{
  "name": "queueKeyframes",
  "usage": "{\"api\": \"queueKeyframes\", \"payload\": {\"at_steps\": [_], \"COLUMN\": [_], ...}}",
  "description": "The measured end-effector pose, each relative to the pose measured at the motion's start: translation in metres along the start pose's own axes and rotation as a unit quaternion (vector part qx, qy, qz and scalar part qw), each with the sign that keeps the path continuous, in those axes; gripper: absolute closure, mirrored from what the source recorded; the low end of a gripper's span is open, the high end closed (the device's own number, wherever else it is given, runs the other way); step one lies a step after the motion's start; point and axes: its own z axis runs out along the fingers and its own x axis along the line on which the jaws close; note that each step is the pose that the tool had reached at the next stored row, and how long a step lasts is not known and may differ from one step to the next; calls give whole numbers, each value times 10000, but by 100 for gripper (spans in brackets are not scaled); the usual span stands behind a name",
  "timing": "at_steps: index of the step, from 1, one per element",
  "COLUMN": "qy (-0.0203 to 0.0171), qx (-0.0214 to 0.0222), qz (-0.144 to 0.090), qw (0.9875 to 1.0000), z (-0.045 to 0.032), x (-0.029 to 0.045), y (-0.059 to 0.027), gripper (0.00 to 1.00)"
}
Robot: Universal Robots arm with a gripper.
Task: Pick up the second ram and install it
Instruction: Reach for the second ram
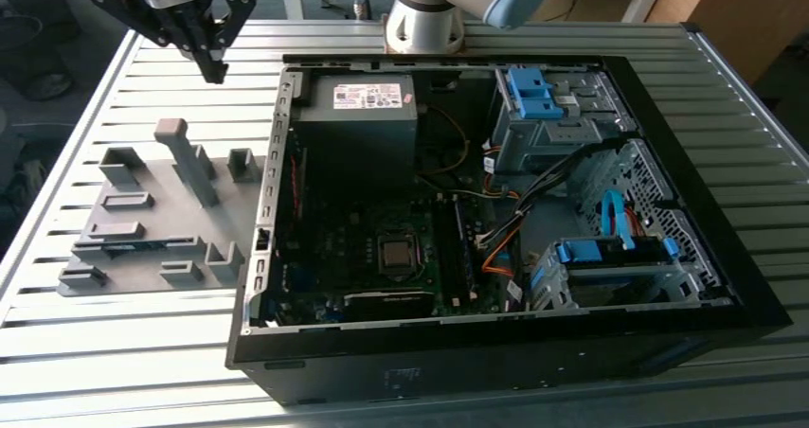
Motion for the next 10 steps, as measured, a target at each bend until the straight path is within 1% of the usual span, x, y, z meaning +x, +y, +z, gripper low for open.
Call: {"api": "queueKeyframes", "payload": {"at_steps": [8,10], "qy": [0,0], "qx": [0,0], "qz": [0,0], "qw": [10000,10000], "z": [0,0], "x": [19,42], "y": [-1,-3], "gripper": [89,89]}}
